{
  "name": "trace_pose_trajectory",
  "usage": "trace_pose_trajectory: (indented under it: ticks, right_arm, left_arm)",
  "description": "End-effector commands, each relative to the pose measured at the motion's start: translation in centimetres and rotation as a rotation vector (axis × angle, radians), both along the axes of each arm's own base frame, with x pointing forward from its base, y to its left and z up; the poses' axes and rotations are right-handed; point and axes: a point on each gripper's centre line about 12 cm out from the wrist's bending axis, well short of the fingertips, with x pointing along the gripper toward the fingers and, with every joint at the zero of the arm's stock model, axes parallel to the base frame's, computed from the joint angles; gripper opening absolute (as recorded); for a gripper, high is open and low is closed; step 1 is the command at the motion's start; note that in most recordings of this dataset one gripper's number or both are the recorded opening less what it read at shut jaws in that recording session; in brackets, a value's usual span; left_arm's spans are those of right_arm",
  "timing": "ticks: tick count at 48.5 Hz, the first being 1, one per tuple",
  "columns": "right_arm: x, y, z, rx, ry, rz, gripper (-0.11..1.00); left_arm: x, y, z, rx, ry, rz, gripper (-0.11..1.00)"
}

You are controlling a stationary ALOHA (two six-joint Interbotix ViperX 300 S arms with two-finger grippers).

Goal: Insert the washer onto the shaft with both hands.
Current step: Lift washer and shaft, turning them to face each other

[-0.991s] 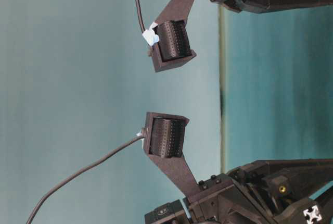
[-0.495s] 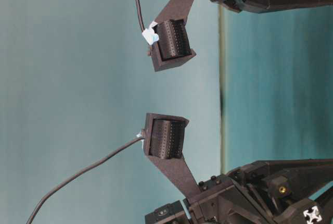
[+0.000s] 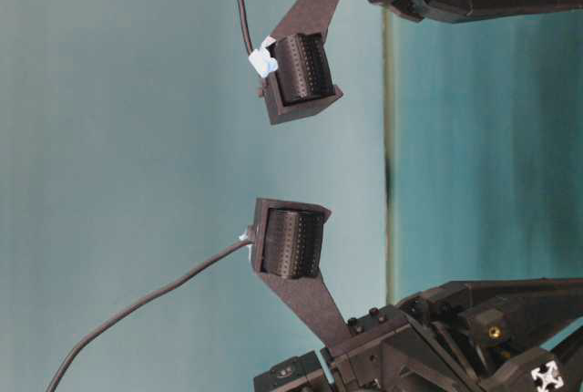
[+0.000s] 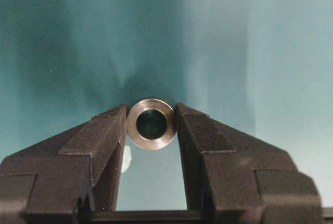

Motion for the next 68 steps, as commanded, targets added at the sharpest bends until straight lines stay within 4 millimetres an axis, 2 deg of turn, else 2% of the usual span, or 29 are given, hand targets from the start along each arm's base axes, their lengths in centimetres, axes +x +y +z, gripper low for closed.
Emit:
trace_pose_trajectory:
  ticks: [1,13,25,34,55,68]
  right_arm:
    - [0.4,-0.2,0.7,0.002,-0.051,-0.012,0.0]
    - [0.5,-0.2,2.6,0.014,-0.196,-0.023,0.0]
    - [0.2,-0.2,3.3,0.021,-0.315,-0.031,0.0]
    - [0.2,-0.2,3.9,0.047,-0.437,-0.068,0.0]
    - [-2.0,0.2,4.3,0.107,-0.603,-0.118,0.0]
    - [-2.4,0.8,4.4,0.127,-0.706,-0.106,0.0]
  left_arm:
    - [0.0,-0.2,1.0,-0.003,-0.026,-0.005,0.36]
    - [-0.9,0.1,3.8,-0.01,-0.15,0.002,0.36]
    - [-2.5,0.4,5.6,-0.024,-0.363,0.002,0.36]
    - [-3.2,0.4,6.6,-0.031,-0.454,0.002,0.36]
    - [-2.6,0.3,7.9,-0.043,-0.627,0.0,0.36]
    - [-2.3,0.2,7.9,-0.061,-0.7,0.008,0.36]
